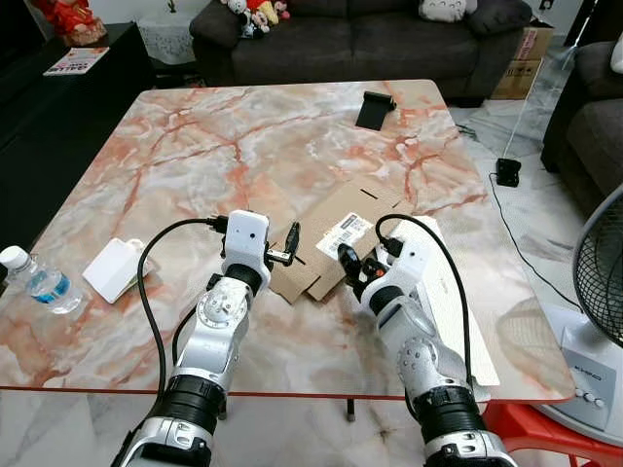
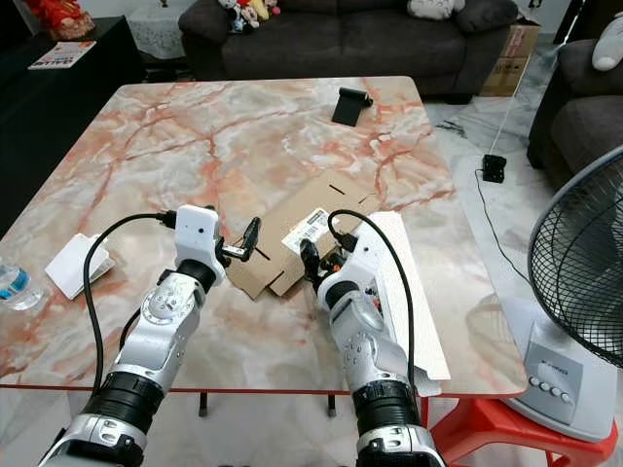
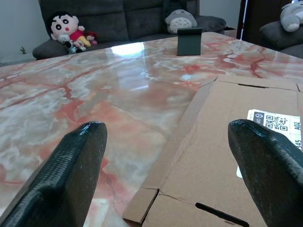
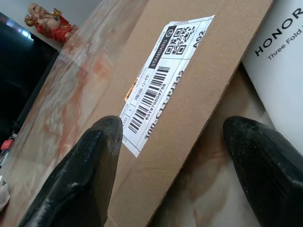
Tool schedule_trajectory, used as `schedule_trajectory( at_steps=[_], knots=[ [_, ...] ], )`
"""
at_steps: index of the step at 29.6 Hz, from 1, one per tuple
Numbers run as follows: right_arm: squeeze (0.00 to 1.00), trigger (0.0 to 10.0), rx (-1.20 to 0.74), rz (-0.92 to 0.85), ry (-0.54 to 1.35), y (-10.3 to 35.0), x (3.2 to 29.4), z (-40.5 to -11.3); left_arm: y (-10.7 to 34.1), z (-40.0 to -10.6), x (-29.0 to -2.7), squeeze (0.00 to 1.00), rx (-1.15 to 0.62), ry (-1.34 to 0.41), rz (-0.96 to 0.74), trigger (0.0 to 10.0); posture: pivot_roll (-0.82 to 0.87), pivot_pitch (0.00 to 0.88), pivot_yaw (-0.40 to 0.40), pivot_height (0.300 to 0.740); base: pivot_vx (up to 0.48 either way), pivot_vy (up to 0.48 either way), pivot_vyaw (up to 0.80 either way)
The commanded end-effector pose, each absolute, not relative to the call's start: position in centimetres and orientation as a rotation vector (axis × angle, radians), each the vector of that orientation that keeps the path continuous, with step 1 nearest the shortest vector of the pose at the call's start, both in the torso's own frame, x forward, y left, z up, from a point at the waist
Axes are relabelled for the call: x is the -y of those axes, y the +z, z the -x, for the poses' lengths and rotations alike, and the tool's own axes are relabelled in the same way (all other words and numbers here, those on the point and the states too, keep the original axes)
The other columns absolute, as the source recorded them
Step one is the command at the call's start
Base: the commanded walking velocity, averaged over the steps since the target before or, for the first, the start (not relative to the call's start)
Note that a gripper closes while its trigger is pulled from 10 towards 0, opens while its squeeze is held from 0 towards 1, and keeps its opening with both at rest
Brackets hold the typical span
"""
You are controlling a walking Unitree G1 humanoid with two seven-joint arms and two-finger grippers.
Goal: Picking trash to rubbish bin
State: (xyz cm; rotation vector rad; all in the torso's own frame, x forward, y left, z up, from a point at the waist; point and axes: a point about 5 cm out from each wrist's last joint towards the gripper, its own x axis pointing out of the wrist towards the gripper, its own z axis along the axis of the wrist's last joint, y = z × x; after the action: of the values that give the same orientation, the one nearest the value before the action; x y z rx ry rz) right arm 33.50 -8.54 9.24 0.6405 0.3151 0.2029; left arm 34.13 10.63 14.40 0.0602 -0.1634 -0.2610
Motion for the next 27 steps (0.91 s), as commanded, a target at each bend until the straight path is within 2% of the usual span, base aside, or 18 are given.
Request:
schedule_trajectory(
  at_steps=[1, 9, 27],
  knots=[
    [0.00, 10.0, -0.332, -0.675, 0.245, 9.4, 6.7, -33.4, 14.5, -33.9, -10.9, 0.00, 0.162, -0.257, -0.050, 10.0, 0.13, 0.128, 0.038, 0.740, 0.000, 0.000, 0.00],
    [0.00, 10.0, -0.335, -0.753, 0.257, 9.0, 6.0, -33.1, 14.6, -33.8, -10.8, 0.00, 0.164, -0.268, -0.038, 10.0, 0.14, 0.129, 0.049, 0.740, 0.000, 0.000, 0.00],
    [0.00, 10.0, -0.303, -0.780, 0.273, 9.3, 5.3, -33.6, 14.7, -33.4, -10.5, 0.00, 0.165, -0.293, -0.030, 10.0, 0.15, 0.129, 0.062, 0.740, 0.000, 0.000, 0.00]
  ],
)
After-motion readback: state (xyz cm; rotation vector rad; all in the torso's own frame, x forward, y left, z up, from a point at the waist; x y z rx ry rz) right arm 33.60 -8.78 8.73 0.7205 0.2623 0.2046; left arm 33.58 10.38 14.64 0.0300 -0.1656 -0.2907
